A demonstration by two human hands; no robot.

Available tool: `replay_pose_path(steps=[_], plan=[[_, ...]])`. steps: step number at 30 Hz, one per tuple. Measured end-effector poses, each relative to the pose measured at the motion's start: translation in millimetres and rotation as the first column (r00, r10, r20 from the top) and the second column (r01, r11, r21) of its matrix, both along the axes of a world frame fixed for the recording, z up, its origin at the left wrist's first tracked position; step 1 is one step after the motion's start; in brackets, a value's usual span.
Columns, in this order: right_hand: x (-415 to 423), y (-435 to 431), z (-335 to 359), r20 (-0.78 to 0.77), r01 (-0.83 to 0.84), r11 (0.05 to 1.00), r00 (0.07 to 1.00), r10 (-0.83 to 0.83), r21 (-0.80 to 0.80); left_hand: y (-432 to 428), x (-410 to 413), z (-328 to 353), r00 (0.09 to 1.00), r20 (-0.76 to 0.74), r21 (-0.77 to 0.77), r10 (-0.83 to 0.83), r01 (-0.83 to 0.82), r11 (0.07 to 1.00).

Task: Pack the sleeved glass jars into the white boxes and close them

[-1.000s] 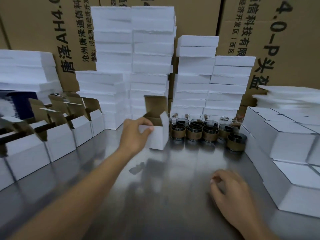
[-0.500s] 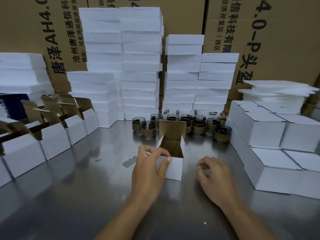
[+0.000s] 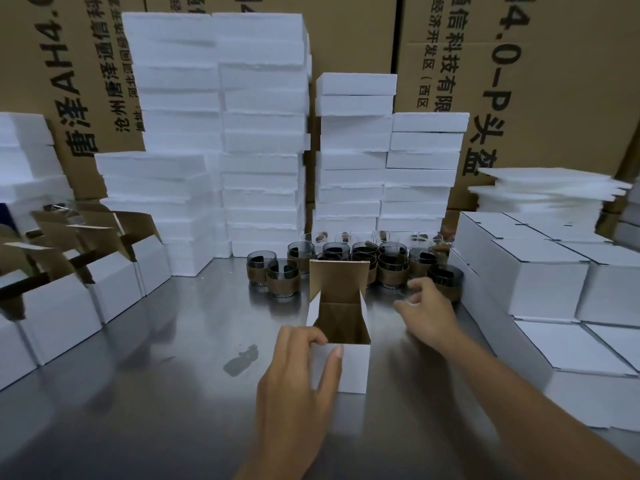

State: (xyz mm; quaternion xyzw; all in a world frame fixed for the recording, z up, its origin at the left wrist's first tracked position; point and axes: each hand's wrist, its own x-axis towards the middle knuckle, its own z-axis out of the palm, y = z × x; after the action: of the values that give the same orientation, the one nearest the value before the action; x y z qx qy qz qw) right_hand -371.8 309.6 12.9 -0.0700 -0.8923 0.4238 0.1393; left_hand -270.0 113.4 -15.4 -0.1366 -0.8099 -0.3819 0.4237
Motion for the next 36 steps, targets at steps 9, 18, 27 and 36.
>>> replay_pose_path(steps=[9,18,27,36], plan=[[-60,-5,9,0.081,0.018,0.996,0.996,-0.025,0.086,2,-6,0,0.993,-0.072,0.017,-0.098,0.099,0.995],[-62,-11,4,-0.005,0.195,0.947,0.98,-0.2,0.255,1,-5,0,0.992,-0.016,-0.02,-0.128,0.128,0.992],[-8,-13,-5,-0.052,0.07,0.997,0.996,-0.071,-0.026,-1,5,1,0.975,0.113,-0.006,-0.19,0.192,0.981],[99,-25,6,-0.287,0.036,0.813,0.926,-0.246,-0.581,1,17,4,0.952,0.173,-0.011,-0.253,0.259,0.966]])
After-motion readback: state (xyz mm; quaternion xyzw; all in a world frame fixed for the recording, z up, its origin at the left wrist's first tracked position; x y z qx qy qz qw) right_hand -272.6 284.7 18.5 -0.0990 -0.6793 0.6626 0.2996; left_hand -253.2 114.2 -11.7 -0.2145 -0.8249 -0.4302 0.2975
